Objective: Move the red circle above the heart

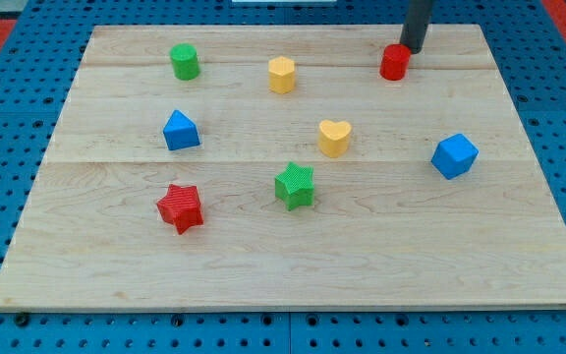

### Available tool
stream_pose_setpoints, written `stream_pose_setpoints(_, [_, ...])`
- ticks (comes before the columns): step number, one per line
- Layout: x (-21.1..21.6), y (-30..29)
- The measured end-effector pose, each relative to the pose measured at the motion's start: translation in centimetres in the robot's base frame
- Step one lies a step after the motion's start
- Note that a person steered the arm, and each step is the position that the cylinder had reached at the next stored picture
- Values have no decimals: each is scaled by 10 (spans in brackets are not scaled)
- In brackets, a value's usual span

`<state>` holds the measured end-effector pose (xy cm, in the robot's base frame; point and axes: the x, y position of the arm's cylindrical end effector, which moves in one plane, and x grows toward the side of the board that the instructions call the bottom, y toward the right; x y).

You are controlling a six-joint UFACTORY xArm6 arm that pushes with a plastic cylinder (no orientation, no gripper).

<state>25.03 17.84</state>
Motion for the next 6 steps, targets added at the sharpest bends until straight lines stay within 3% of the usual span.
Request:
stream_pose_setpoints(2, [26,-64])
stream_pose_setpoints(4, [52,8])
stream_pose_setpoints(6, [65,-39])
